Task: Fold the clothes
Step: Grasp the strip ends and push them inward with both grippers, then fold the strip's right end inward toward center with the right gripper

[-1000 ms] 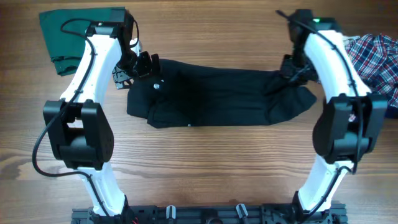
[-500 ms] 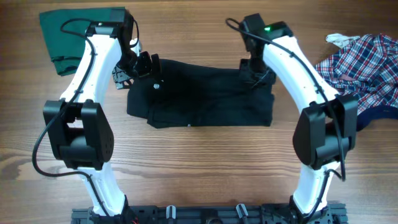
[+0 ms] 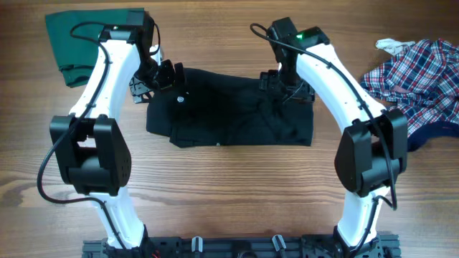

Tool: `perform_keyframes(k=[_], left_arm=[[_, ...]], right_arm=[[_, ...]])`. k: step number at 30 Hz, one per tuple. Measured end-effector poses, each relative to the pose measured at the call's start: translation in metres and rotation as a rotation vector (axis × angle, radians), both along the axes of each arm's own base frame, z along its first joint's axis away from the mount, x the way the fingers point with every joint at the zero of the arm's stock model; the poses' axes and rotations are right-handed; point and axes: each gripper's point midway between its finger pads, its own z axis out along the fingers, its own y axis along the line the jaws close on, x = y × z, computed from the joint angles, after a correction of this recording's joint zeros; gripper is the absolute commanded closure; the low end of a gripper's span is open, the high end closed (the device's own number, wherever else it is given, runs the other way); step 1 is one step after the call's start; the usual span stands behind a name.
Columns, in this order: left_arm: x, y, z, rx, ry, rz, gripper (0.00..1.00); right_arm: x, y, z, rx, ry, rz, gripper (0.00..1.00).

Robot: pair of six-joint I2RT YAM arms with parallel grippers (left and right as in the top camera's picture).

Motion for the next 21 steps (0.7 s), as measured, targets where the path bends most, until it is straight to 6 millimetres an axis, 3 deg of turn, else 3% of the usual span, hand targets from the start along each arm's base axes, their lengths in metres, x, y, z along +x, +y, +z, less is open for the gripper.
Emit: perform_keyframes(k=[5,7,15,21], left_arm=[[0.000,0.000,0.000,0.000,0.000,0.000,0.00],[-0.001,0.000,0.000,0.000,0.004,0.000,0.00],[-0.002,0.000,0.000,0.001,0.007,-0.003,0.00],[-0.002,0.000,0.000,0.001,0.007,-0.003,0.00]], right_arm=[[0.009,-0.019,-0.001,0.001,-0.012,0.001,0.81],[0.011,-0.026,-0.005,-0.002,-0.014,0.011,0.96],[-0.001,-0.060,-0.026,-0.013,0.054,-0.044,0.96],[-0.028,-0.061,-0.070,0.008,0.119,-0.050,0.96]])
